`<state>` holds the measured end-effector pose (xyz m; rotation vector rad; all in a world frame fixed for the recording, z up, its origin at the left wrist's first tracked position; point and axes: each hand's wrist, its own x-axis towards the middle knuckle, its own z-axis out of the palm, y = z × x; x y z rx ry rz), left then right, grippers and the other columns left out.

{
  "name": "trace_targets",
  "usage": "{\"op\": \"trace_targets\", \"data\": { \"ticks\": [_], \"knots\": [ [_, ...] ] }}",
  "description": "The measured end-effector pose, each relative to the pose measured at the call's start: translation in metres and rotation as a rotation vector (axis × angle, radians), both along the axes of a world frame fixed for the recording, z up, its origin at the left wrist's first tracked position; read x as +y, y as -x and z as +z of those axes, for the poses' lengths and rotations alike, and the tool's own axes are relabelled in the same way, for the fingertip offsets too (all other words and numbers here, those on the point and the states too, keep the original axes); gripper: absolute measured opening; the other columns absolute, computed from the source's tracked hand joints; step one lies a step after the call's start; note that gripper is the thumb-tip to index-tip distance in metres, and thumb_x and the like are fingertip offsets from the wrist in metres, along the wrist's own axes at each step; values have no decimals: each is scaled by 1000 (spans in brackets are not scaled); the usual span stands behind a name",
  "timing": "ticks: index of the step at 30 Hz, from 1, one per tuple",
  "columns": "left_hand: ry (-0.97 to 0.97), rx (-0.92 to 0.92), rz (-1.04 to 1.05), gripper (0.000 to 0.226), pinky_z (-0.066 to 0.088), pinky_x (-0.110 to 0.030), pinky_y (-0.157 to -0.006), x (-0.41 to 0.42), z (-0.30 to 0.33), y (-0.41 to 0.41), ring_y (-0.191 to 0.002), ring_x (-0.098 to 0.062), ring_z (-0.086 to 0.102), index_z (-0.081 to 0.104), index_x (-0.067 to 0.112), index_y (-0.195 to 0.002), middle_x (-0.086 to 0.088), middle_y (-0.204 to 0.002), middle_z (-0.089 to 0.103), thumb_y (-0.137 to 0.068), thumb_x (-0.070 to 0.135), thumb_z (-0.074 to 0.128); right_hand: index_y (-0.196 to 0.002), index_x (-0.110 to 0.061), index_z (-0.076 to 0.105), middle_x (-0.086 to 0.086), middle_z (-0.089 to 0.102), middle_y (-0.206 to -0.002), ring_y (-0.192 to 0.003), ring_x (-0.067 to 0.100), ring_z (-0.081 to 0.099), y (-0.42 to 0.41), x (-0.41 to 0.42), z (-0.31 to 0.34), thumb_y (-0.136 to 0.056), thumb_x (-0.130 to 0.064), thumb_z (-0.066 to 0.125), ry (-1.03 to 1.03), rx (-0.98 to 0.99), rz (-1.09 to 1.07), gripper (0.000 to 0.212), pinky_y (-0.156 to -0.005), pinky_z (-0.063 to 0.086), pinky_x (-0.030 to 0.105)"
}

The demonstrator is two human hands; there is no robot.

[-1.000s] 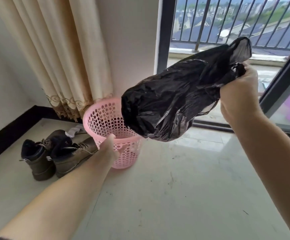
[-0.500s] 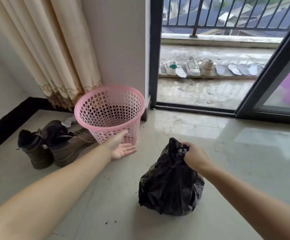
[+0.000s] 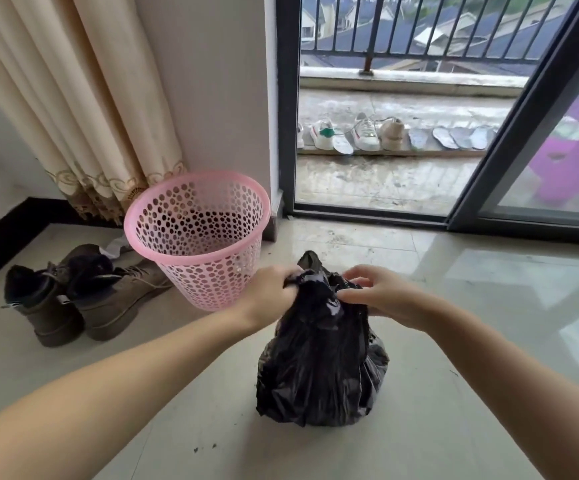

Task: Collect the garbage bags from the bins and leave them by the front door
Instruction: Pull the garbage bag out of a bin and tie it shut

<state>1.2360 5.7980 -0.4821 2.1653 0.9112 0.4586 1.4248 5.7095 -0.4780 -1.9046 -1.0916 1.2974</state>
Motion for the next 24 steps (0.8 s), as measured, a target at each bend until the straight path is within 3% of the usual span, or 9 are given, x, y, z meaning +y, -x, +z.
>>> {"op": "trace_targets", "data": {
  "ticks": [3, 6, 9, 13, 16, 18, 21, 22, 24],
  "knots": [
    [132, -178, 151, 20, 50, -45, -85, 21, 14, 9, -82, -21, 61, 69, -1, -93, -23, -91, 69, -87, -3, 50, -83, -17, 59, 2, 52, -78, -75, 16, 52, -14, -2, 4, -84, -26, 66, -24, -212, -16, 12, -65, 43, 28],
    [222, -290, 202, 25, 50, -23, -80, 28, 29, 14, -84, -16, 58, 69, 3, -85, -11, -86, 67, -86, -9, 47, -64, -11, 50, 8, 38, -62, -58, 19, 35, -21, 1, 12, -86, -24, 59, -114, -410, -43, 27, -54, 24, 29],
    [177, -337, 218, 31, 42, -20, -80, 31, 41, 18, -84, -13, 52, 64, 8, -73, -4, -87, 57, -84, -14, 44, -70, -14, 63, -1, 56, -59, -57, 15, 49, -21, 4, 29, -86, -26, 59, -323, -535, -157, 21, -53, 33, 29],
    [316, -266, -1, 18, 43, -35, -85, 28, 50, 22, -86, -23, 54, 60, -6, -92, -19, -91, 60, -82, -7, 45, -75, -21, 62, -7, 65, -66, -62, 2, 58, -12, 8, 57, -87, -16, 59, -531, -143, -291, 13, -70, 47, 22],
    [413, -175, -155, 37, 49, -27, -88, 20, 59, 18, -97, -13, 63, 55, 24, -114, -3, -110, 63, -77, 27, 56, -79, -19, 63, -8, 67, -59, -60, 9, 64, -1, 8, 68, -88, -11, 59, -545, 8, -214, 12, -74, 53, 37],
    [320, -159, -208, 40, 54, -25, -85, 12, 66, 12, -98, -6, 64, 46, 42, -117, 4, -109, 63, -80, 39, 61, -77, -21, 65, -8, 69, -62, -62, 8, 66, 9, 8, 74, -87, -18, 63, -575, -1, -108, 11, -67, 54, 29],
    [30, -248, -147, 24, 52, -35, -65, 1, 70, 2, -71, -18, 62, 55, 39, -91, -3, -79, 65, -92, 15, 53, -82, -30, 71, -5, 75, -79, -78, 9, 72, 16, 7, 84, -84, -35, 65, -528, 51, 164, 8, -64, 54, 16],
    [-11, -329, -71, 30, 46, -43, -63, 0, 70, 0, -66, -27, 57, 57, 34, -82, -10, -74, 63, -93, 7, 48, -85, -32, 72, -4, 75, -84, -84, 11, 72, 14, 7, 85, -84, -39, 64, -527, 85, 186, 11, -69, 56, 17],
    [23, -505, 50, 38, 43, -42, -65, -1, 74, 0, -67, -27, 52, 62, 25, -77, -10, -76, 63, -92, -4, 43, -88, -26, 73, 0, 75, -86, -88, 16, 71, 3, 10, 80, -87, -40, 60, -539, 152, 65, 19, -77, 58, 25]
  ]
}}
